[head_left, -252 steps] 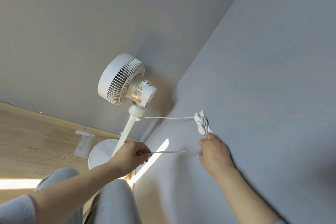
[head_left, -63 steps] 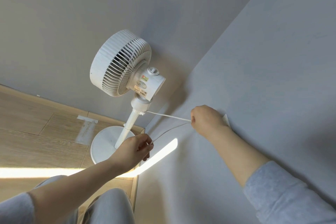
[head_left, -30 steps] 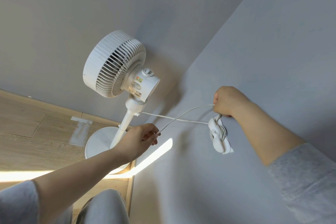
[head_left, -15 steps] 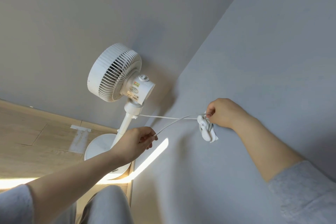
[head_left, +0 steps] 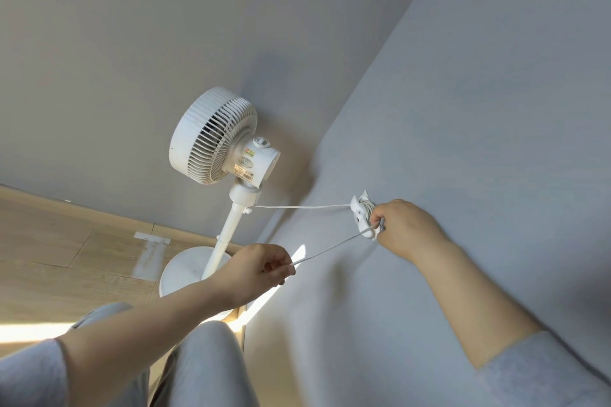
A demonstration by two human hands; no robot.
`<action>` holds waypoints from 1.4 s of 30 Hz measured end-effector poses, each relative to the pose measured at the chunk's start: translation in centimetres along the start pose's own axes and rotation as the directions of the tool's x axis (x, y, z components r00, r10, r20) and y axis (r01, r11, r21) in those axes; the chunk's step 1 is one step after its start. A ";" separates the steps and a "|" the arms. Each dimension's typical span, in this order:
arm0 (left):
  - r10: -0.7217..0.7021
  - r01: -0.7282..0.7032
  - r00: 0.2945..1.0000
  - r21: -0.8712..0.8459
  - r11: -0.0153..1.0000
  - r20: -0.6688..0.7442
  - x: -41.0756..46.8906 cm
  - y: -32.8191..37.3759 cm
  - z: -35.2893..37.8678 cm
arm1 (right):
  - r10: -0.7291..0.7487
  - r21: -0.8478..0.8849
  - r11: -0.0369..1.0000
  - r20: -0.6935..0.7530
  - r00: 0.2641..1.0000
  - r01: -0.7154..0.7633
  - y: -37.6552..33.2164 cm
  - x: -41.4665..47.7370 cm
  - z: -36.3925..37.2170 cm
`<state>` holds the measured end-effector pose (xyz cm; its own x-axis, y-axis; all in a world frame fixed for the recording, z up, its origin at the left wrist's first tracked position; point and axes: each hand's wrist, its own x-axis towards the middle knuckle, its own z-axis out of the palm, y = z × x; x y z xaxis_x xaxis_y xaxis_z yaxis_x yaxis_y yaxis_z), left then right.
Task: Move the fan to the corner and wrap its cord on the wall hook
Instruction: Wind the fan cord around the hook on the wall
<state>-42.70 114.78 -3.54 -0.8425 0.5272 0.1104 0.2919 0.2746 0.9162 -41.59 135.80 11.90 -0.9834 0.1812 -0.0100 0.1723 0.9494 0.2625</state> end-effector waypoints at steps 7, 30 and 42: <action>-0.017 0.017 1.000 -0.002 1.000 0.023 -1.0 -0.8 0.1 | 0.103 0.088 0.991 -0.048 0.994 -0.099 -0.2 -2.7 2.8; -0.168 0.168 0.986 0.080 0.983 0.002 -0.3 -4.1 0.9 | 0.112 0.133 0.983 0.087 0.990 -0.123 -3.2 -0.9 9.8; -0.222 0.225 0.974 0.071 0.972 -0.047 2.1 -6.2 0.6 | 0.080 0.103 0.990 0.107 0.991 -0.091 -4.8 3.6 9.9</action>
<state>-46.00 114.70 -9.25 -0.9065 0.4149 -0.0777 0.1263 0.4422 0.8880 -45.43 134.46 1.03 -0.9546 0.2833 -0.0924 0.2664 0.9502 0.1617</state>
